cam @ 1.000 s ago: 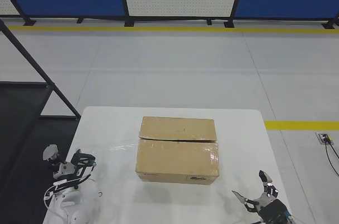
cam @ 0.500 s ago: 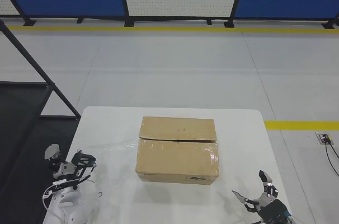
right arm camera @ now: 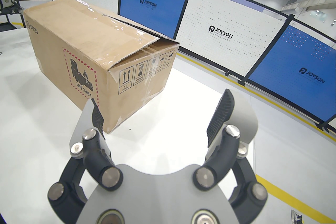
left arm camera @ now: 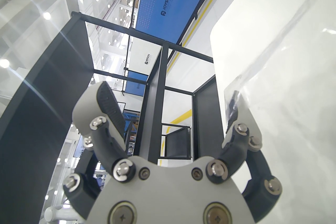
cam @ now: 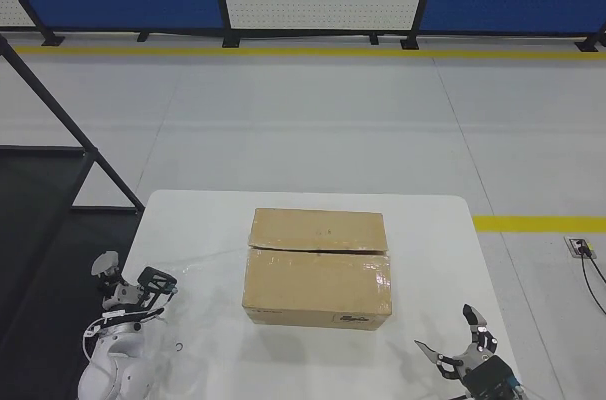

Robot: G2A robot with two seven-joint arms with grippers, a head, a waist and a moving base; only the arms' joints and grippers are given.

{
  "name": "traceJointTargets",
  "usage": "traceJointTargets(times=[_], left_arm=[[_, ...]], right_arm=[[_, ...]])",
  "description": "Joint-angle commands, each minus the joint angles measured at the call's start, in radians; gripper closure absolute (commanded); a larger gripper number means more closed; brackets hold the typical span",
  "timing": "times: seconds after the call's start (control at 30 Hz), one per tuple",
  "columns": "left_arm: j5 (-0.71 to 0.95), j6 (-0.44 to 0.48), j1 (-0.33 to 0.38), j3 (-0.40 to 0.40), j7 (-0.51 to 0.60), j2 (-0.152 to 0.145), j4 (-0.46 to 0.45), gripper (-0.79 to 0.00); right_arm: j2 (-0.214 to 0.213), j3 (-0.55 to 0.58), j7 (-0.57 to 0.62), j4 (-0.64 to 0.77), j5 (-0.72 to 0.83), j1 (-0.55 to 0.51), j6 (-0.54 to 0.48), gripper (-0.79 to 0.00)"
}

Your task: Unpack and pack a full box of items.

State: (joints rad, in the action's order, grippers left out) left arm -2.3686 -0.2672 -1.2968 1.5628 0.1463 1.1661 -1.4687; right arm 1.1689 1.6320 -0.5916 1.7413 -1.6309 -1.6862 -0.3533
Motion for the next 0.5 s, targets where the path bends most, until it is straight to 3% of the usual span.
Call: traceJointTargets(times=[0.0,0.47], left_arm=[[-0.009,0.003,0.012,0.003,0.005,0.001,0.025,-0.785],[-0.007,-0.012,0.089,0.026,0.046,0.008,0.163,-0.785]], right_arm=[[0.0,0.0,0.0,0.0,0.0,0.0,0.0,-0.785],[0.0,0.0,0.0,0.0,0.0,0.0,0.0,-0.785]])
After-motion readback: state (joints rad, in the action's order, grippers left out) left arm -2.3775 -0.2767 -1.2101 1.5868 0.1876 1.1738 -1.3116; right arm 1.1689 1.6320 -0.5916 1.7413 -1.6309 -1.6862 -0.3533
